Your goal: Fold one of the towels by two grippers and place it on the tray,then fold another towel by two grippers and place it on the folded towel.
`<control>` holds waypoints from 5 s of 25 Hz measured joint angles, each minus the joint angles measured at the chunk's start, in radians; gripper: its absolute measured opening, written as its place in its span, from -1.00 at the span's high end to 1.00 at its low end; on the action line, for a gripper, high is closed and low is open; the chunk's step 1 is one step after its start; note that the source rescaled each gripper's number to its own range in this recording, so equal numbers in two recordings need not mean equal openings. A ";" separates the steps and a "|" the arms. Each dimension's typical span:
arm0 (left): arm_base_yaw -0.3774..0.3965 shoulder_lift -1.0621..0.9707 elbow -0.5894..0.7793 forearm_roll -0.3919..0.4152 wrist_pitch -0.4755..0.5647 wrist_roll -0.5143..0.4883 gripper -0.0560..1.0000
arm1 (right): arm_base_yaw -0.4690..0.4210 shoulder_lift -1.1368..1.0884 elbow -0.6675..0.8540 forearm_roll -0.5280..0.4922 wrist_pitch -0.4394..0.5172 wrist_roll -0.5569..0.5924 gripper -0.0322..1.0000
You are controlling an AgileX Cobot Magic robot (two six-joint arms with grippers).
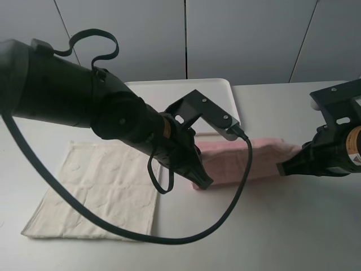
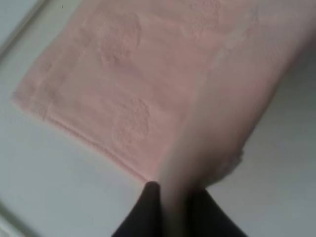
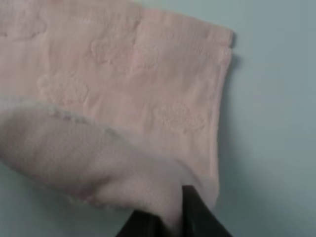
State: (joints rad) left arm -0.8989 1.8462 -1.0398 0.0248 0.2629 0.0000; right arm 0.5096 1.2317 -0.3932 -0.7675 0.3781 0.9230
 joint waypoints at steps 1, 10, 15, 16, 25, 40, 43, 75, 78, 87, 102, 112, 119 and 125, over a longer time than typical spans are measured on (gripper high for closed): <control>0.010 0.002 0.000 0.000 0.000 -0.014 0.50 | 0.000 0.009 0.000 -0.025 -0.013 0.022 0.50; 0.124 0.002 0.000 0.000 -0.009 -0.111 -0.92 | 0.000 0.136 0.000 -0.159 -0.042 0.298 -0.94; 0.132 0.002 0.000 -0.004 -0.009 -0.124 -0.88 | 0.000 0.146 0.000 -0.200 -0.040 0.371 -0.96; 0.132 0.002 0.000 -0.012 -0.009 -0.124 -0.92 | 0.000 0.146 0.000 -0.206 -0.040 0.376 -0.97; 0.155 0.020 -0.125 -0.062 0.141 -0.185 -1.00 | -0.029 0.151 -0.185 0.036 0.085 0.154 -1.00; 0.202 0.281 -0.462 -0.145 0.517 -0.215 -1.00 | -0.243 0.367 -0.449 0.648 0.372 -0.535 -1.00; 0.202 0.325 -0.500 -0.151 0.551 -0.211 -1.00 | -0.243 0.402 -0.449 0.652 0.375 -0.540 -1.00; 0.202 0.416 -0.529 -0.095 0.553 -0.253 -1.00 | -0.244 0.534 -0.453 0.649 0.322 -0.574 -1.00; 0.202 0.416 -0.529 -0.094 0.553 -0.253 -1.00 | -0.244 0.563 -0.468 0.641 0.315 -0.588 -1.00; 0.202 0.416 -0.529 -0.091 0.553 -0.255 -1.00 | -0.272 0.626 -0.614 0.652 0.369 -0.685 -1.00; 0.202 0.416 -0.529 -0.091 0.549 -0.236 -1.00 | -0.423 0.702 -0.636 0.918 0.387 -0.959 -1.00; 0.202 0.416 -0.529 -0.093 0.549 -0.236 -1.00 | -0.422 0.754 -0.636 0.872 0.355 -0.941 -1.00; 0.202 0.416 -0.529 -0.093 0.549 -0.236 -1.00 | -0.422 0.760 -0.640 0.862 0.355 -0.935 -1.00; 0.202 0.416 -0.529 -0.093 0.549 -0.236 -1.00 | -0.422 0.761 -0.633 0.867 0.349 -0.935 -0.95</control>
State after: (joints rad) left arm -0.6968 2.2624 -1.5684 -0.0680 0.8119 -0.2359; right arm 0.0878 1.9930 -1.0264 0.0991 0.7274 -0.0120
